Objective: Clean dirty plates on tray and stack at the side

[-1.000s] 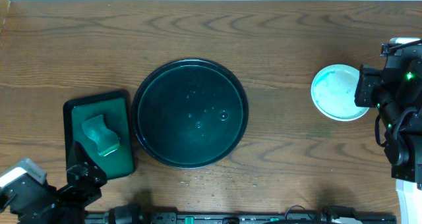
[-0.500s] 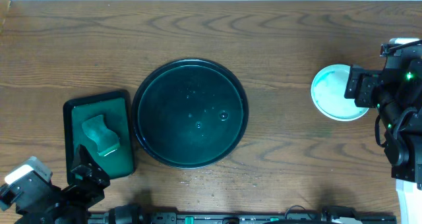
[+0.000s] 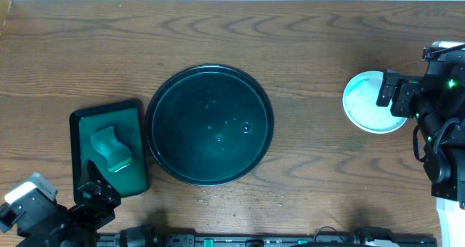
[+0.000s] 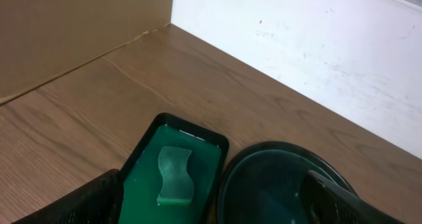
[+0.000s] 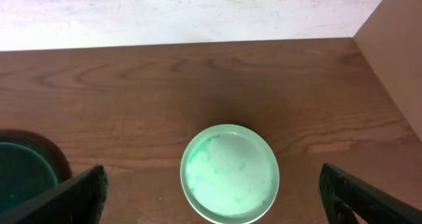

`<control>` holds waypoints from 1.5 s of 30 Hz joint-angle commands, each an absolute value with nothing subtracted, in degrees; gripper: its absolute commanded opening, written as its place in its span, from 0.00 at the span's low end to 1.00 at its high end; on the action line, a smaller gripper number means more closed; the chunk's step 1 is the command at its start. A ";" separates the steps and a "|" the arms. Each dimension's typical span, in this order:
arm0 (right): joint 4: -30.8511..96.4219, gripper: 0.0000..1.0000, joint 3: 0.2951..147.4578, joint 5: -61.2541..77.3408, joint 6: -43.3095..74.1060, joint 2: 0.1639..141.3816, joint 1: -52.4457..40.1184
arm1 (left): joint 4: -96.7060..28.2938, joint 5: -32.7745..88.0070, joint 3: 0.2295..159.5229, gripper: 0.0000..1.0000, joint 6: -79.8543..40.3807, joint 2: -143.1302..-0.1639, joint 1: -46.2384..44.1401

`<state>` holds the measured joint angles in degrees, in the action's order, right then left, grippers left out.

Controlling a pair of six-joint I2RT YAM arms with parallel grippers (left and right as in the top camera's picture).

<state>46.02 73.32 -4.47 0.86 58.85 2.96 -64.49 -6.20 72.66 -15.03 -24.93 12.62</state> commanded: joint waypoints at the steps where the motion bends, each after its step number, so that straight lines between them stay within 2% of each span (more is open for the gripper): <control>1: 45.89 0.99 74.08 -4.38 2.72 58.50 2.35 | -64.49 -6.72 72.31 0.86 -15.29 -25.34 12.49; 19: 60.73 0.99 74.08 -5.26 1.26 58.50 2.37 | -64.49 -6.70 72.31 0.86 -15.29 -25.34 12.49; 23: 60.34 0.99 74.00 -5.61 1.30 58.50 2.35 | -64.49 -6.70 72.31 0.86 -15.29 -25.34 12.49; 27: 54.48 0.99 71.70 -3.33 2.72 56.40 2.11 | -64.49 -6.72 72.31 0.86 -15.29 -25.34 12.49; 38: 19.97 0.99 36.07 -2.37 2.74 23.51 -2.68 | -64.49 -6.70 72.31 0.86 -15.29 -25.34 12.49; 45: 11.94 0.99 21.32 -3.22 4.01 7.20 -5.61 | -64.49 -6.70 72.31 0.86 -15.29 -25.34 12.49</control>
